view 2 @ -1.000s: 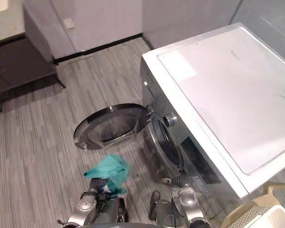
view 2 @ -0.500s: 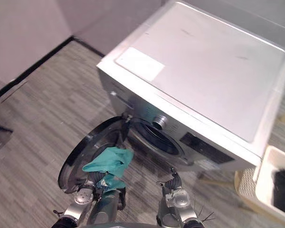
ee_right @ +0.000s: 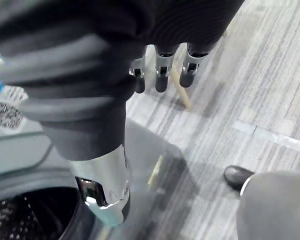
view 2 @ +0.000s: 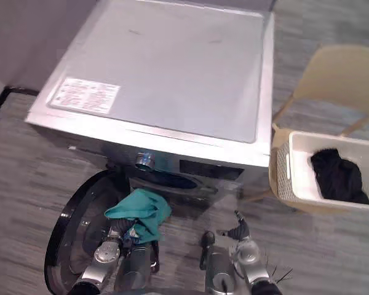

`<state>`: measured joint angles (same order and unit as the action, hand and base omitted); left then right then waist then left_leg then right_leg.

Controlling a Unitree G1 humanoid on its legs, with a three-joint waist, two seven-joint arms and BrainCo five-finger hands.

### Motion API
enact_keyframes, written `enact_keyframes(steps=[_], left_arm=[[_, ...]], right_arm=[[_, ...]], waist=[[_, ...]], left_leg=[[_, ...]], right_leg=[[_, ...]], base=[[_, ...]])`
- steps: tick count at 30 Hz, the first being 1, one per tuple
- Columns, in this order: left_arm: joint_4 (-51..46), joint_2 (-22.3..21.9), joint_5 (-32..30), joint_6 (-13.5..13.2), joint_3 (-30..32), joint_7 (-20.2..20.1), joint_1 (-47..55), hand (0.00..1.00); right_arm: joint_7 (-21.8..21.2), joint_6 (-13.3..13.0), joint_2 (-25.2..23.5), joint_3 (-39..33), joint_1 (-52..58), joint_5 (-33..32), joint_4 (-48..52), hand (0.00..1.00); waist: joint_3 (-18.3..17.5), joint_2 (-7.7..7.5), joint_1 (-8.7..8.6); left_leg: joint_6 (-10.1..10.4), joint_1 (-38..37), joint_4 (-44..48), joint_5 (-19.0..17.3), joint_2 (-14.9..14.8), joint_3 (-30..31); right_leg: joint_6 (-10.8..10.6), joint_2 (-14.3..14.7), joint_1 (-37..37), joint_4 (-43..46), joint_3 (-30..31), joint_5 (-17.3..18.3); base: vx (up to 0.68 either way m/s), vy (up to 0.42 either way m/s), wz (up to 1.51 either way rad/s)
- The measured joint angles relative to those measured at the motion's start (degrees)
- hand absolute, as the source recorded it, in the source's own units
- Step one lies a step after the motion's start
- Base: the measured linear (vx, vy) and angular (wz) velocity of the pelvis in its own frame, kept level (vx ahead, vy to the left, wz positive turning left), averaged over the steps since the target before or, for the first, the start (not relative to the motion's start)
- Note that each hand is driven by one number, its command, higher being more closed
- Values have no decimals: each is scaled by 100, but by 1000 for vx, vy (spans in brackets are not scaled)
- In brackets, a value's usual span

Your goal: Pick up the laundry basket with both hands and put the clothes into the washing machine.

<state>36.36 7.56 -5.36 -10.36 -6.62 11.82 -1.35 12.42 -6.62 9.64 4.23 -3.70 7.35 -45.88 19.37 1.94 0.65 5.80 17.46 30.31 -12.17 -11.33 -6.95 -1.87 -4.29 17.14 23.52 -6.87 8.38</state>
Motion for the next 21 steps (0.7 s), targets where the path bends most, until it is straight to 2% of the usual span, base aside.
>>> enact_keyframes(steps=[2,3,5,7,9,11,15,18,21], left_arm=[[-84,80,-64,1,-20,105,-453,100],[-245,137,-453,22,-108,248,-724,100],[-413,220,-916,37,-226,405,-1045,100],[-474,228,-1320,129,-222,524,-1513,100],[-503,211,-1562,209,-210,592,-1959,100],[-770,230,-1765,334,-114,618,-2318,100],[-1280,295,-1958,480,131,712,-2581,100],[-1646,561,-2037,562,272,713,-3060,100],[-1859,1078,-2319,730,283,708,-3678,100]], right_arm=[[0,8,8,-55,-199,0,96,0],[15,10,-2,-57,-289,0,319,0],[21,-17,0,-34,-479,-4,428,0],[68,-57,-14,-16,-711,-9,724,0],[166,-86,-6,-23,-845,-68,1098,0],[209,-102,-28,-13,-1073,-236,1569,0],[250,-188,-41,-14,-1198,-346,2263,0],[253,-211,-59,-38,-1225,-451,2805,0],[240,-219,-76,-49,-1236,-451,3157,0]], waist=[[370,-49,-3],[569,-81,-19],[692,-76,-105],[715,-68,-152],[886,-150,-166],[1001,-170,-168],[1106,-173,-167],[1185,-191,-175],[1200,-217,-196]], left_leg=[[-64,120,197,-36,79,-170],[-118,415,604,-70,140,-242],[-237,893,1218,-274,159,-286],[-368,1568,2056,-982,7,-259],[-460,2036,2696,-1281,-43,-280],[-489,2778,3445,-1543,-202,-266],[-526,3649,4137,-1670,-401,-243],[-520,4476,4778,-1742,-495,-84],[-540,5232,5397,-1804,-569,65]], right_leg=[[-13,-153,389,516,86,8],[-97,-294,793,1055,125,78],[-131,-391,1303,1652,232,273],[-183,-410,2055,2460,326,713],[-211,-488,2597,3135,406,937],[-197,-471,3360,3775,499,1117],[-174,-448,4267,4360,555,1123],[-114,-455,5063,4965,568,1174],[-44,-446,5810,5566,591,1224]], base=[[-93,100,-38],[-217,85,-16],[-185,59,-12],[-186,96,-23],[-233,73,-8],[-299,19,-17],[-215,-15,-18],[-119,-43,-2],[-86,-66,0]])
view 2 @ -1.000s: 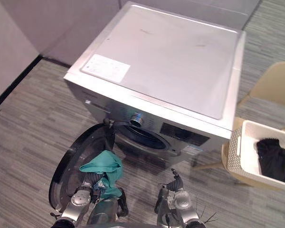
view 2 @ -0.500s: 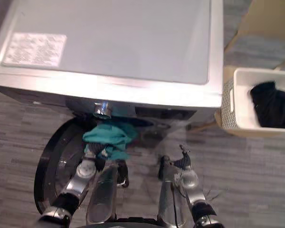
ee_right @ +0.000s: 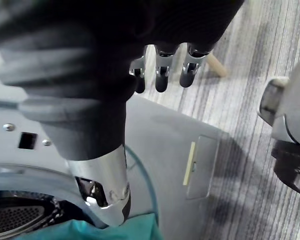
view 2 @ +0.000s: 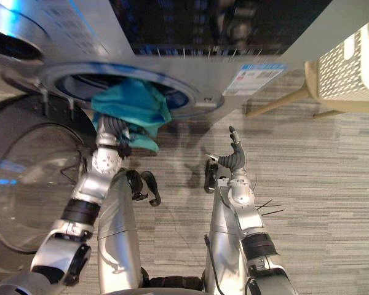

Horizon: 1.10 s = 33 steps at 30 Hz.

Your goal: Pick up the laundry basket with both hands and put the clothes into the washing machine.

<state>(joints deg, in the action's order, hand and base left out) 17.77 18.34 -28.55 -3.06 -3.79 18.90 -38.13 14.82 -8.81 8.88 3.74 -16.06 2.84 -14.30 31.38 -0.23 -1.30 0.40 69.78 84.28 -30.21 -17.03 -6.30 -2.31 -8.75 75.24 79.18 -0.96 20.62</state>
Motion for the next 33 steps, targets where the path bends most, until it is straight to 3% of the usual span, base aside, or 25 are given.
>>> enact_keyframes(steps=[4,7,11,13,16,20,22,23,29,33], left_arm=[[-200,1043,-207,160,22,-16,-1188,100],[-202,1444,-256,174,-47,15,-2110,100],[-197,1533,-254,261,-467,155,-3166,100],[-128,1551,-287,376,-684,486,-3823,100],[12,1429,-375,641,-759,955,-4094,100],[437,1324,-376,910,-793,1008,-4496,100],[663,1226,-387,915,-791,1005,-4652,100],[813,1130,-451,915,-784,1000,-4712,0],[1731,662,-517,897,-688,793,-4827,0],[2373,467,-475,888,-686,214,-4730,0]], right_arm=[[-102,-232,-1,-146,89,1,681,0],[-174,-437,-5,-225,198,8,938,0],[-261,-441,-78,-309,243,51,1048,0],[-264,-453,-135,-335,241,67,1105,0],[-268,-455,-167,-361,239,63,1103,0],[-274,-514,-176,-372,239,8,1100,0],[-273,-523,-182,-372,239,-1,1093,0],[-274,-532,-183,-370,238,-1,1084,0],[-275,-550,-284,-360,234,-12,1105,0],[-289,-562,-283,-344,218,-52,1084,0]], waist=[[32,-59,-104],[32,-62,-111],[33,-120,-110],[57,-198,-152],[57,-198,-195],[72,-283,-236],[71,-294,-239],[70,-299,-238],[73,-375,-289],[72,-422,-294]], left_leg=[[-1,734,480,-11,-11,186],[0,1010,601,-10,-4,265],[21,1183,603,7,18,323],[14,1272,614,27,25,359],[15,1341,616,26,47,439],[46,1393,580,45,98,456],[47,1415,566,45,95,466],[46,1421,540,45,92,463],[60,1554,414,65,86,459],[61,1590,440,65,58,459]], right_leg=[[22,-13,678,480,-12,52],[29,-28,901,586,-48,48],[33,-42,1007,582,-94,45],[63,-44,1063,585,-124,28],[75,-50,1064,577,-198,41],[80,-53,1116,556,-204,48],[80,-51,1123,533,-220,48],[79,-47,1125,501,-225,47],[72,-28,1227,345,-271,32],[71,-27,1259,367,-283,33]], base=[[-69,-62,6],[-38,-23,4],[6,-2,5],[38,8,-1],[49,6,3],[13,1,3],[0,0,0],[0,0,0],[39,1,-3],[33,-3,-1]])
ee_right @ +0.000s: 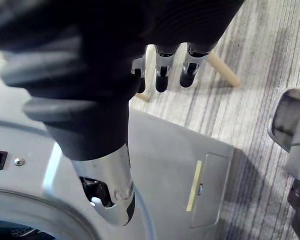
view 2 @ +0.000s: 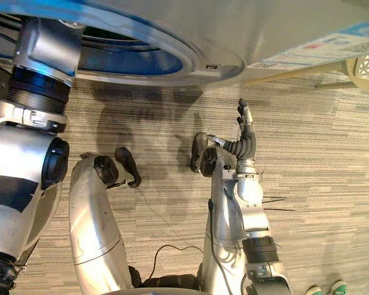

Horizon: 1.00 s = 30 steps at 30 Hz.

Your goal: Pick up the laundry basket with both hands and put the clothes into the washing machine.

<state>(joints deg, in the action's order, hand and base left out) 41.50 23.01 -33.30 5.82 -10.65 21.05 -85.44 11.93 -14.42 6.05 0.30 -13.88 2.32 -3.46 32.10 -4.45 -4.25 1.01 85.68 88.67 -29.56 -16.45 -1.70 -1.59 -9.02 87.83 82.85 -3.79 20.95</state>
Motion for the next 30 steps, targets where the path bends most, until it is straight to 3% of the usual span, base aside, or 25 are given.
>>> enact_keyframes(steps=[4,8,16,23,26,30], left_arm=[[21,-104,-5,-161,-19,-471,447,0],[17,-88,0,-243,2,-695,727,0],[-1211,321,121,-393,374,-430,1980,0],[-2391,255,634,-520,1072,-316,3443,0],[-2853,-147,921,-667,1382,-162,3966,0],[-3204,-1164,1832,-901,1601,68,5070,0]], right_arm=[[-97,-19,2,-9,0,-12,-19,0],[-107,-43,16,-15,1,-126,-45,0],[-95,-81,119,-28,25,-116,-188,0],[-102,18,108,-20,93,45,-481,0],[-99,132,43,-25,116,71,-539,0],[-88,269,-141,-24,267,80,-679,0]], waist=[[-1,-2,24],[-2,-2,46],[-7,8,205],[-27,34,401],[-48,67,492],[-87,104,531]], left_leg=[[0,-6,44,0,-45,5],[7,-33,70,3,-51,15],[57,-158,109,29,-40,99],[219,-516,-261,186,89,142],[276,-633,-462,284,124,188],[328,-1107,-703,307,131,170]], right_leg=[[-2,-5,-6,49,9,2],[5,-9,-11,114,15,6],[97,-30,-159,214,-53,68],[158,-125,-527,53,-154,153],[219,-137,-660,-75,-239,155],[248,-119,-1089,-220,-270,233]], base=[[0,0,0],[-4,-4,1],[5,-12,3],[8,-44,15],[31,-60,10],[50,-44,3]])
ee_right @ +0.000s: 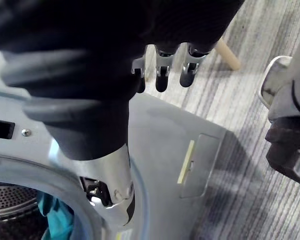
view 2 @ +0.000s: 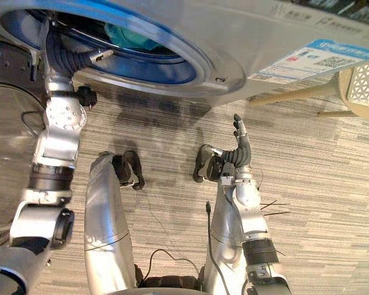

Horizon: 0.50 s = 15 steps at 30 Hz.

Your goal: Pick up the laundry basket with both hands and put the clothes into the washing machine.

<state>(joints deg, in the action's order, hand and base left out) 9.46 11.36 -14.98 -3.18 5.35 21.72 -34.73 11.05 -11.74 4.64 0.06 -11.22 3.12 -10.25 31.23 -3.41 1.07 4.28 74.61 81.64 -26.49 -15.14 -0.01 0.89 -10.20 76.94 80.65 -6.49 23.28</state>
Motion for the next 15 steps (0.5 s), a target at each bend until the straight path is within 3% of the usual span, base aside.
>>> enact_keyframes(steps=[3,4,5,6,8,10,11,15], left_arm=[[25,-765,1054,-291,-151,-70,1186,0],[116,-922,1341,-399,-256,-165,1617,0],[371,-1074,1731,-505,-392,-382,2140,0],[517,-1132,1927,-544,-439,-502,2356,0],[1191,-1262,2477,-620,-530,-885,3012,0],[1661,-1292,2647,-621,-510,-1092,3388,0],[1932,-1278,2650,-617,-483,-1197,3613,0],[2745,-1273,2532,-573,-296,-1415,3891,0]], right_arm=[[0,153,-2,-22,296,-26,-31,0],[0,155,-1,-47,464,-27,-98,0],[0,176,6,-94,715,-26,-321,0],[-1,201,10,-123,827,-27,-439,0],[-4,294,4,-202,1275,-28,-865,0],[5,355,-57,-236,1565,-27,-1159,0],[14,374,-106,-249,1755,-27,-1289,0],[12,454,-271,-253,2085,-30,-1643,0]], waist=[[-41,26,18],[-211,45,24],[-603,75,41],[-708,96,59],[-905,212,143],[-1103,299,146],[-1350,306,144],[-1663,311,130]], left_leg=[[20,-905,-417,-13,-13,-125],[20,-1181,-625,-30,-12,-181],[45,-1448,-940,-14,4,-257],[76,-1689,-1137,6,8,-324],[129,-2887,-1938,116,24,-513],[149,-3665,-2601,320,33,-641],[159,-4008,-3019,435,48,-740],[159,-5216,-4189,780,134,-1014]], right_leg=[[-50,20,-841,-346,-15,84],[-76,22,-1090,-521,-22,104],[-93,22,-1333,-813,-59,95],[-115,23,-1555,-981,-76,78],[-121,48,-2700,-1707,-165,-12],[-103,120,-3467,-2352,-242,-182],[-103,152,-3776,-2721,-263,-290],[-183,237,-4868,-3768,-296,-582]], base=[[67,-43,2],[70,-42,1],[89,-38,1],[120,-27,-4],[144,-15,-5],[181,-7,-3],[210,3,-6],[208,36,-9]])
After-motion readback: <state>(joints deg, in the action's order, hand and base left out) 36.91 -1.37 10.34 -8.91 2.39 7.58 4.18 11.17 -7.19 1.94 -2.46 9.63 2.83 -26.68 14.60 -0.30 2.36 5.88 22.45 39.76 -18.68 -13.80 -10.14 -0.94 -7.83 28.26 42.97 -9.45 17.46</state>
